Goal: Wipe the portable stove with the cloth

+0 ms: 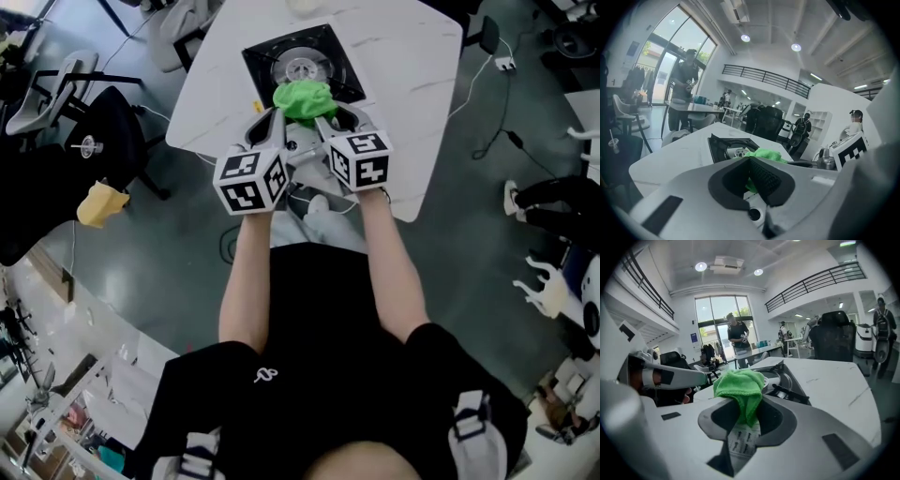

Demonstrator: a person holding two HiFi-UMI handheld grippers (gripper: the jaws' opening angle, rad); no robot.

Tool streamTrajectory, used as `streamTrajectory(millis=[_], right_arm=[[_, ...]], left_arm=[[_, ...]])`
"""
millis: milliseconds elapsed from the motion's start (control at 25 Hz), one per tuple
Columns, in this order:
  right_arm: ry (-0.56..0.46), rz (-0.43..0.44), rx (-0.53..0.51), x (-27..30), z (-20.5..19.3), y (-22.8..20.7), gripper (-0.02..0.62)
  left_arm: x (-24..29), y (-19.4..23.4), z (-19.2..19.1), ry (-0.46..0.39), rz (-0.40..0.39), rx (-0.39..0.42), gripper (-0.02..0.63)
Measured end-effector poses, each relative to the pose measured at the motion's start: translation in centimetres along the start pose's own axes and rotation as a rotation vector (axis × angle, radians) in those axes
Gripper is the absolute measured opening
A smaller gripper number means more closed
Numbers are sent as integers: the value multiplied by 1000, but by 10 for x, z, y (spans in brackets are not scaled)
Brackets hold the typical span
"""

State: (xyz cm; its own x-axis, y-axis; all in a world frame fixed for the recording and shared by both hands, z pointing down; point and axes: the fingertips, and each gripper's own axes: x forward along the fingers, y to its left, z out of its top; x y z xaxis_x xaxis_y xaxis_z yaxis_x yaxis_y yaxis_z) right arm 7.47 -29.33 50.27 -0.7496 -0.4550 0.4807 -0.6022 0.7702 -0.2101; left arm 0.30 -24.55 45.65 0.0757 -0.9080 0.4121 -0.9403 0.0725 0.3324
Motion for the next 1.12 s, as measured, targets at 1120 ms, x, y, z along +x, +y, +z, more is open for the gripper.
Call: streamTrajectory(millis=[1120], right_arm=[[-237,-269,-17,-83,91,-84,84]], left_arm=[[-4,-17,54,-156,1,10,-2]])
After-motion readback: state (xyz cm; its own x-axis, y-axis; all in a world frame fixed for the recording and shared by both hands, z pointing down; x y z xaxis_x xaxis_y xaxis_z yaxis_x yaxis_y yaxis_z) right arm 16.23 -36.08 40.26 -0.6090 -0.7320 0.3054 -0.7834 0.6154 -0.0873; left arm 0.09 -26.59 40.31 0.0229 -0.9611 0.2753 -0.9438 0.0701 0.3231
